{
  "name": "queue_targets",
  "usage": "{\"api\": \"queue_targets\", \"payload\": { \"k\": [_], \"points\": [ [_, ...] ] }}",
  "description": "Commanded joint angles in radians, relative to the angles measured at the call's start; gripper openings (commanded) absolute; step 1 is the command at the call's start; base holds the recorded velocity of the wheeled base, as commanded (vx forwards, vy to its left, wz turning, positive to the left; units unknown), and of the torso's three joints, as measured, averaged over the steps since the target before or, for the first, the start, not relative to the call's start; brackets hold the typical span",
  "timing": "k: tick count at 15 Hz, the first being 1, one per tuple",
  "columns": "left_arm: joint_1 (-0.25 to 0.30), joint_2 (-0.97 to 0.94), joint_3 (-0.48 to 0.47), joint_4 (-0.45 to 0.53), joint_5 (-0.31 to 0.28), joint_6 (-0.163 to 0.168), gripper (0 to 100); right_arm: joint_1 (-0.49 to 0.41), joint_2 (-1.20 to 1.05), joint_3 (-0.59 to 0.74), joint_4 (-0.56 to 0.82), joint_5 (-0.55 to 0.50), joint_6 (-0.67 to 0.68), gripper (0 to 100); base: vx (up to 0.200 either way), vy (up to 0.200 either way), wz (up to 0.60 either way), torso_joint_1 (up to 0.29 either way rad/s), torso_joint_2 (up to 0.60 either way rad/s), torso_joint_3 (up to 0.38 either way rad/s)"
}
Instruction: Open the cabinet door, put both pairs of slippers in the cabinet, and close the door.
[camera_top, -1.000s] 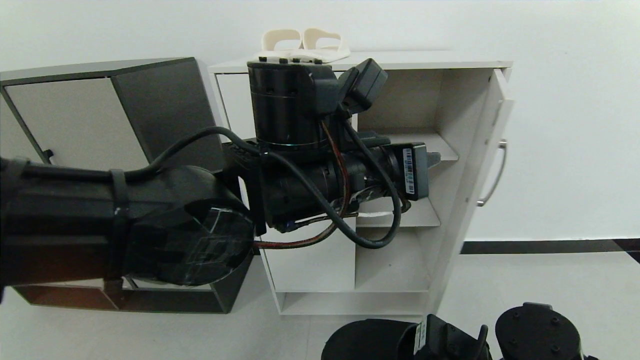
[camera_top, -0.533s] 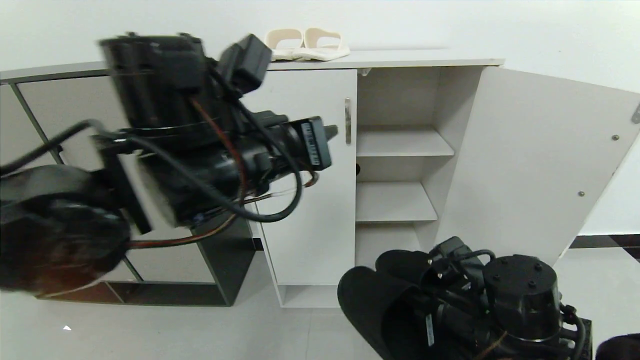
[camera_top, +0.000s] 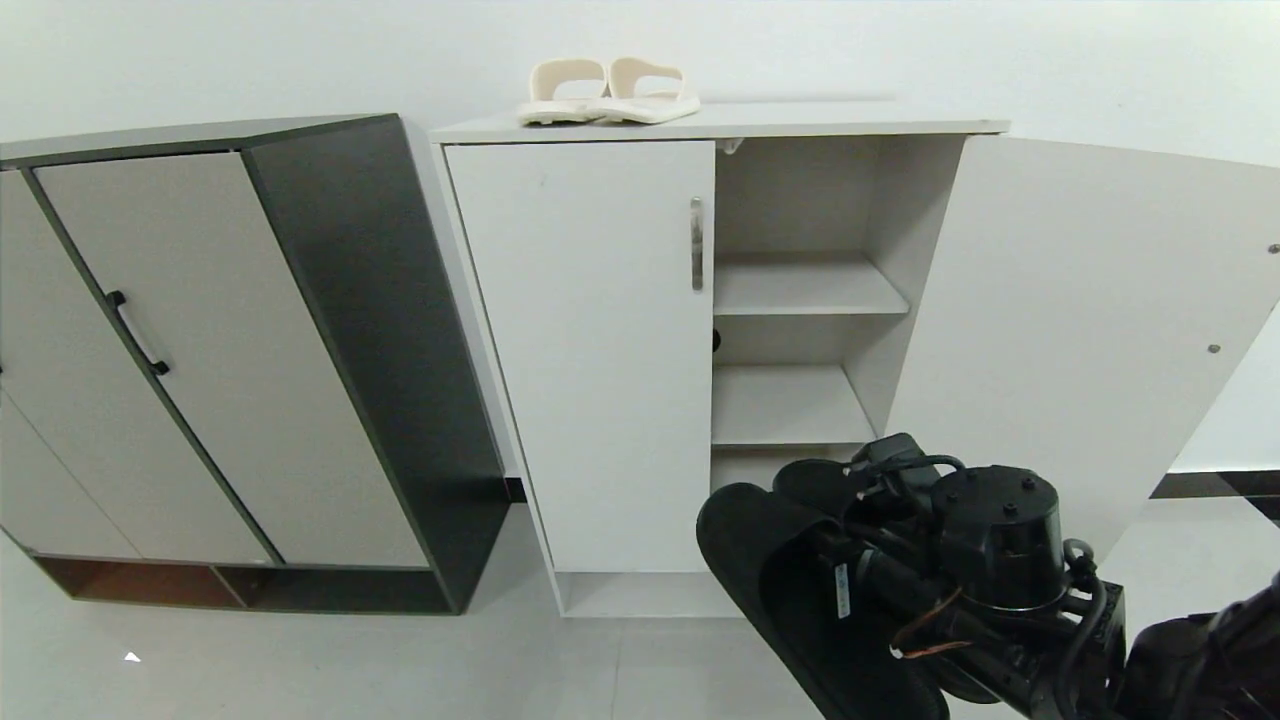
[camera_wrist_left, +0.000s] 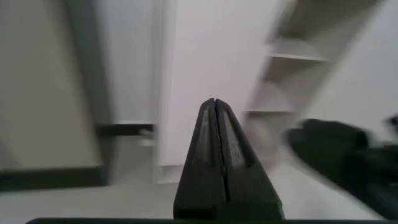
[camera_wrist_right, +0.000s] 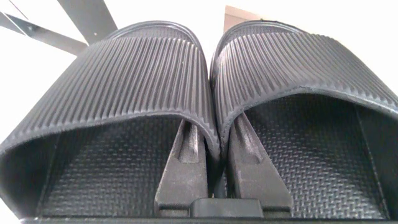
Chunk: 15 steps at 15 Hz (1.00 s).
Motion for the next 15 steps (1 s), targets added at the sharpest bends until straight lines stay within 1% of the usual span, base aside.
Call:
{"api": "queue_targets", "payload": {
  "k": [1, 2, 3, 4, 5, 6, 7, 8, 9, 10, 11, 12, 13, 15],
  "points": [
    [0.250, -0.480, 0.364, 0.118, 0.036, 0.072, 0, -0.005, 0.014, 0.001, -0.001, 0.000, 0.000, 0, 0.000, 0.000, 0.00, 0.000, 0.00, 0.000],
    [0.270, -0.488, 0.410, 0.113, 0.014, 0.069, 0, -0.005, 0.014, 0.002, -0.001, 0.000, 0.000, 0, 0.000, 0.000, 0.00, 0.000, 0.00, 0.000],
    [0.285, -0.497, 0.410, 0.115, -0.014, 0.061, 0, -0.005, 0.014, 0.004, -0.001, 0.000, 0.000, 0, 0.000, 0.000, 0.00, 0.000, 0.00, 0.000],
    [0.293, -0.505, 0.410, 0.118, -0.141, 0.049, 0, -0.006, 0.014, 0.005, -0.001, 0.000, 0.000, 0, 0.000, 0.000, 0.00, 0.000, 0.00, 0.000],
    [0.293, -0.506, 0.410, 0.118, -0.205, 0.051, 0, -0.005, 0.016, 0.007, -0.001, -0.002, 0.000, 0, 0.000, 0.000, 0.00, 0.000, 0.00, 0.000],
    [0.296, -0.512, 0.410, 0.155, -0.256, 0.061, 0, -0.006, 0.014, 0.008, -0.001, -0.005, 0.000, 0, 0.000, 0.000, 0.00, 0.000, 0.00, 0.000],
    [0.300, -0.520, 0.408, 0.170, -0.296, 0.066, 0, -0.006, 0.014, 0.010, -0.001, -0.006, 0.000, 0, 0.000, 0.000, 0.00, 0.000, 0.00, 0.000],
    [0.302, -0.522, 0.410, 0.156, -0.300, 0.074, 0, -0.006, 0.014, 0.010, -0.002, -0.006, 0.000, 0, 0.000, 0.000, 0.00, 0.000, 0.00, 0.000],
    [0.308, -0.539, 0.410, 0.158, -0.307, 0.115, 0, -0.005, 0.014, 0.010, -0.002, -0.006, 0.000, 0, 0.000, 0.000, 0.00, 0.000, 0.00, 0.000],
    [0.317, -0.559, 0.410, 0.158, -0.302, 0.175, 0, -0.006, 0.016, 0.011, -0.002, -0.006, 0.000, 0, 0.000, 0.000, 0.00, 0.000, 0.00, 0.000],
    [0.317, -0.557, 0.410, 0.158, -0.307, 0.170, 0, -0.005, 0.014, 0.011, -0.002, -0.006, 0.000, 0, 0.000, 0.000, 0.00, 0.000, 0.00, 0.000],
    [0.317, -0.557, 0.410, 0.158, -0.336, 0.100, 0, -0.005, 0.016, 0.011, -0.002, -0.009, 0.000, 0, 0.000, 0.000, 0.00, 0.000, 0.00, 0.000],
    [0.317, -0.557, 0.410, 0.158, -0.345, 0.075, 0, -0.005, 0.014, 0.011, -0.002, -0.019, 0.000, 0, 0.000, 0.000, 0.00, 0.000, 0.00, 0.000],
    [0.317, -0.557, 0.410, 0.158, -0.342, 0.078, 0, -0.003, 0.023, 0.002, -0.010, -0.046, 0.000, 0, 0.000, 0.000, 0.00, 0.000, 0.00, 0.000]
  ]
}}
